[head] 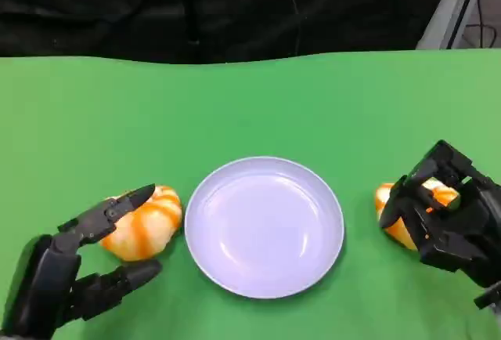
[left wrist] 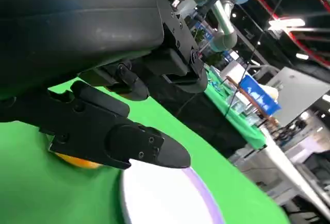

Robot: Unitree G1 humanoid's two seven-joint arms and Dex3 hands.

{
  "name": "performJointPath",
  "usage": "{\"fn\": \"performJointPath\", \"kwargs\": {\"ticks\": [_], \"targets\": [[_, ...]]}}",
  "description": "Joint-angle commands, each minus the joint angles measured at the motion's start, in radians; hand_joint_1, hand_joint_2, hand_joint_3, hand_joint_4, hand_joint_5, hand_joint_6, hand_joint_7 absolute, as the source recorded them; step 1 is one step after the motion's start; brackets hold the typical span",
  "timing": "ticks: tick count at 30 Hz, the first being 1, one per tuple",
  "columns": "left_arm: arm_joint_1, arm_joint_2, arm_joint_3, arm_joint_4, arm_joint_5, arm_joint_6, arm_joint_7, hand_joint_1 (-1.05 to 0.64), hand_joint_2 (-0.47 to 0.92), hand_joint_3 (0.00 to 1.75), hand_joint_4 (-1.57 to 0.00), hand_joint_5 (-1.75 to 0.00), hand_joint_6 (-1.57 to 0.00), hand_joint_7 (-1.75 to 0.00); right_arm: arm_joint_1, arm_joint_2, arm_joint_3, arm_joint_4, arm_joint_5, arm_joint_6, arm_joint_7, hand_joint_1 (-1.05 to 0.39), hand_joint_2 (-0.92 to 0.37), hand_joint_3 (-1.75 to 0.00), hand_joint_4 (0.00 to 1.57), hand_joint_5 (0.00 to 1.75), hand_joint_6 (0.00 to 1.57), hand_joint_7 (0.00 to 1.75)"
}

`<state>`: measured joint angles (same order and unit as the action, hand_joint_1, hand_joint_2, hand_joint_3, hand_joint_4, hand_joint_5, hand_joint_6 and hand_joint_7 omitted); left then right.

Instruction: Grasp the bread from the table and place it into the plate.

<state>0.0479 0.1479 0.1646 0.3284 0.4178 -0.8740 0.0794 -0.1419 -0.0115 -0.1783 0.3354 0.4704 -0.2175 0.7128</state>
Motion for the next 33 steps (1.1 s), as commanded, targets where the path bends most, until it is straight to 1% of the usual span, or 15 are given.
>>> {"fn": "performJointPath", "kwargs": {"ticks": [1, 5, 9, 13, 18, 23, 28, 33], "targets": [[0.017, 0.045, -0.014, -0.033, 0.077, 0.028, 0.075, -0.72, 0.92, 0.15, -0.53, 0.0, -0.55, 0.0, -0.006, -0.01, -0.006, 0.005, 0.004, -0.017, 0.006, 0.03, -0.6, -1.15, 0.49, 1.75, 0.4, 1.56], [0.035, 0.072, -0.033, -0.08, 0.168, 0.105, 0.122, -0.81, 0.92, 0.17, -0.45, 0.0, -0.54, 0.0, -0.002, -0.008, -0.002, -0.004, 0.002, -0.01, -0.001, 0.04, -0.6, -1.15, 0.5, 1.75, 0.4, 1.56], [0.049, 0.105, -0.063, -0.135, 0.258, 0.197, 0.149, -0.91, 0.92, 0.27, -0.36, 0.0, -0.52, 0.0, 0.001, -0.005, 0.001, -0.009, 0.0, -0.01, -0.005, 0.04, -0.6, -1.15, 0.49, 1.75, 0.41, 1.55], [0.049, 0.135, -0.098, -0.165, 0.312, 0.274, 0.166, -0.94, 0.92, 0.34, -0.33, 0.0, -0.5, 0.0, 0.0, -0.003, 0.003, -0.003, -0.002, -0.019, -0.001, 0.03, -0.6, -1.15, 0.5, 1.75, 0.42, 1.54], [0.025, 0.166, -0.146, -0.16, 0.334, 0.344, 0.168, -0.95, 0.92, 0.39, -0.31, 0.0, -0.48, 0.0, 0.004, -0.001, 0.005, -0.013, -0.002, -0.013, -0.009, 0.03, -0.6, -1.15, 0.5, 1.75, 0.42, 1.54], [-0.015, 0.193, -0.188, -0.132, 0.329, 0.388, 0.165, -0.95, 0.92, 0.41, -0.31, 0.0, -0.47, 0.0, 0.005, 0.0, 0.007, -0.017, -0.006, -0.016, -0.015, 0.03, -0.6, -1.14, 0.5, 1.75, 0.42, 1.53], [-0.064, 0.211, -0.22, -0.09, 0.304, 0.421, 0.153, -0.9, 0.92, 0.39, -0.32, 0.0, -0.47, 0.0, 0.007, 0.0, 0.009, -0.018, -0.009, -0.021, -0.017, 0.02, -0.59, -1.15, 0.5, 1.75, 0.42, 1.53], [-0.126, 0.214, -0.251, -0.02, 0.283, 0.427, 0.166, -0.87, 0.92, 0.35, -0.34, -0.01, -0.46, 0.0, 0.008, -0.001, 0.009, -0.024, 0.005, -0.002, -0.012, 0.02, -0.59, -1.14, 0.49, 1.75, 0.42, 1.52]]}}
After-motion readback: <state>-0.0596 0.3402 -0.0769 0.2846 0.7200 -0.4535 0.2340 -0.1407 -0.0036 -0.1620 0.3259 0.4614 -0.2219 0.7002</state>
